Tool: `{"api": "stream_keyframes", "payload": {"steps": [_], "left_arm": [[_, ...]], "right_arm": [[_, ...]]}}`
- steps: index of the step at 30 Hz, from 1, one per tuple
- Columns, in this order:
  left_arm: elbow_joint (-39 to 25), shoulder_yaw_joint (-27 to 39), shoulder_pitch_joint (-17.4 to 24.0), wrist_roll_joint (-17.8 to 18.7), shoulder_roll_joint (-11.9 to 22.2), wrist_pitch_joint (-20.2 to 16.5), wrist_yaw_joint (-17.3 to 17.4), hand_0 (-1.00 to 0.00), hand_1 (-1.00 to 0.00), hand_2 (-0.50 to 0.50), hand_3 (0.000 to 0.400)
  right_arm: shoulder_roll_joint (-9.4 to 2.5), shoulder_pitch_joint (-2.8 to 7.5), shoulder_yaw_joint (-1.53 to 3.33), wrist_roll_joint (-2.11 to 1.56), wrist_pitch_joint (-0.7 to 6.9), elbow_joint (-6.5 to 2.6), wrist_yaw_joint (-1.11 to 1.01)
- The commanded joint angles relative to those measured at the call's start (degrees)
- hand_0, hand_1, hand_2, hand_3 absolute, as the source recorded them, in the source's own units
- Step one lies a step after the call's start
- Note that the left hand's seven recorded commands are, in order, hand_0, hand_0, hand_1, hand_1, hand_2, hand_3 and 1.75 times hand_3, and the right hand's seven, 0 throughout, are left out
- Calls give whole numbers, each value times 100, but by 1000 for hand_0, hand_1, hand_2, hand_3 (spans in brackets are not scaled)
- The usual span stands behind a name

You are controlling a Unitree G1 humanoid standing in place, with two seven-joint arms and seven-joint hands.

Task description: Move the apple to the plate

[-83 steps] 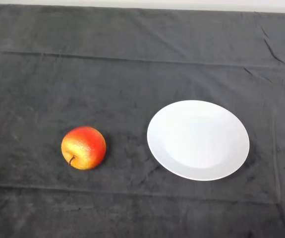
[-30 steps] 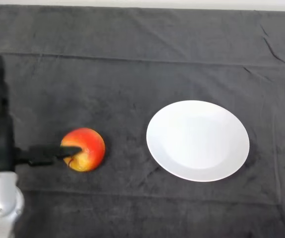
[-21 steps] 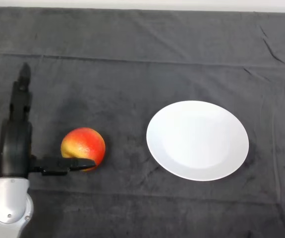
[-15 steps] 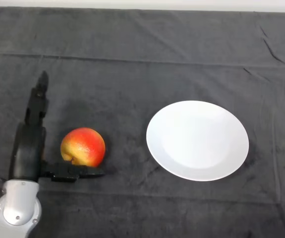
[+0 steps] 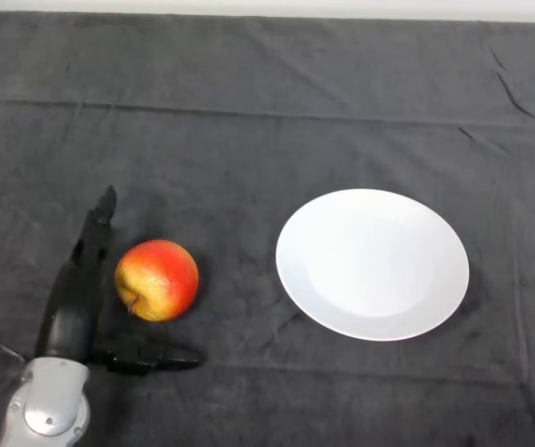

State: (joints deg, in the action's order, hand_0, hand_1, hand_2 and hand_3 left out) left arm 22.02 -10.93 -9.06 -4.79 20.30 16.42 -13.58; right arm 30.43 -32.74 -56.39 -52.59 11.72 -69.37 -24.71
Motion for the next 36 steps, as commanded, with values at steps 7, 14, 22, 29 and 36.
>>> {"api": "stream_keyframes", "payload": {"steps": [7,14,22,29,36], "left_arm": [[731,-159,-508,49,0,151,23,-1000,-1000,0,400],[960,-248,-664,39,-5,214,-50,-1000,-1000,0,400],[814,-356,-1105,-70,3,-111,-80,-1000,-1000,0,400],[647,-538,-1581,-302,-68,-343,-152,-1000,-1000,0,400],[842,-828,-2082,-537,-295,-291,-324,-1000,-1000,0,400]], "right_arm": [[-33,37,19,-75,-7,287,101],[-32,36,18,-78,-5,285,103],[-31,35,17,-81,-4,282,103],[-30,35,17,-83,-4,281,102],[-27,34,17,-85,-4,276,101]]}}
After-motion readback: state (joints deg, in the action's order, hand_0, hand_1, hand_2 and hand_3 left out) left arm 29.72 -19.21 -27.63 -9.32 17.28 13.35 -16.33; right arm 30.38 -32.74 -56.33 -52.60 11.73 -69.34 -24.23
